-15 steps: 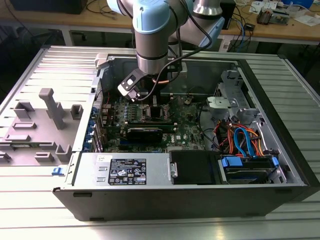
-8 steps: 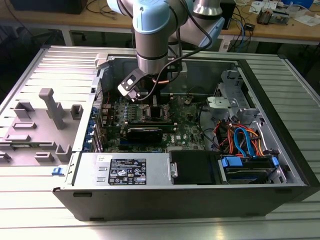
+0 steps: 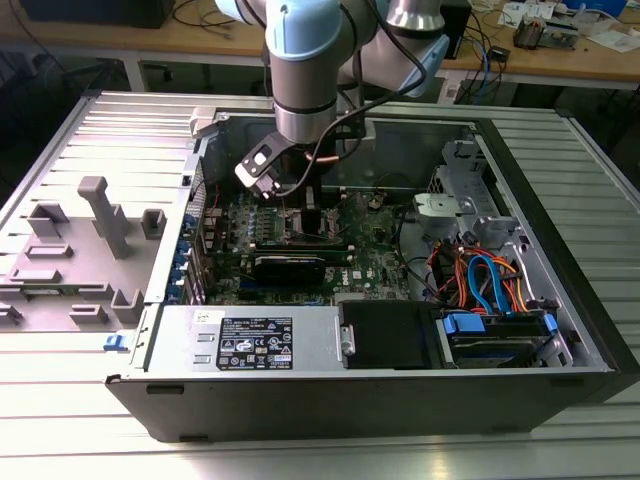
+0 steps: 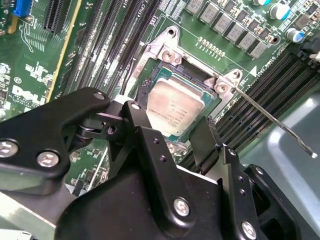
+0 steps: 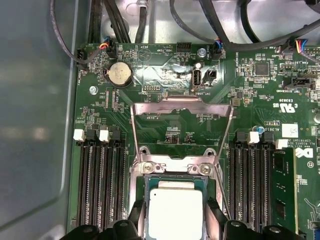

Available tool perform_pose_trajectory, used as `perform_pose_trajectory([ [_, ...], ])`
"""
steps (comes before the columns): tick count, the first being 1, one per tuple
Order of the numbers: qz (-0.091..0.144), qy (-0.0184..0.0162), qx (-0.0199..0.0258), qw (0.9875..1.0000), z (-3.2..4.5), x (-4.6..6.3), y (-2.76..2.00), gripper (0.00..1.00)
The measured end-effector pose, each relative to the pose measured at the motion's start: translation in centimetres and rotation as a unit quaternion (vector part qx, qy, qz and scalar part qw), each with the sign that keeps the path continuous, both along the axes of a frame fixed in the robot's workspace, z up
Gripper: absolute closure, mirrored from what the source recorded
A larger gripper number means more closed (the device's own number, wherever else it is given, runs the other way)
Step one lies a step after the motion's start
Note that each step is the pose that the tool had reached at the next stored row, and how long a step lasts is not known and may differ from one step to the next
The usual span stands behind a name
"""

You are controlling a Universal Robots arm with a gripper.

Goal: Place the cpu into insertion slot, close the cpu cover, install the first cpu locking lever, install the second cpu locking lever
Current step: 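Place the cpu into insertion slot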

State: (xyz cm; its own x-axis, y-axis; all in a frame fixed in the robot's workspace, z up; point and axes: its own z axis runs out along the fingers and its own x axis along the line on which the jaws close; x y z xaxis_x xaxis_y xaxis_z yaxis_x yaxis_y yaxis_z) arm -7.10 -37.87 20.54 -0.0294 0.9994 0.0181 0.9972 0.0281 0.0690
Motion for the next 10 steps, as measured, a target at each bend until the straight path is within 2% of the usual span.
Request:
perform_pose_trajectory([
  [3, 0.0, 0.0014, 0.0, 1.0, 0.54, 0.0, 0.0, 0.4],
  [10, 0.0, 0.0038, 0.0, 1.0, 1.26, 0.1, 0.0, 0.4],
])
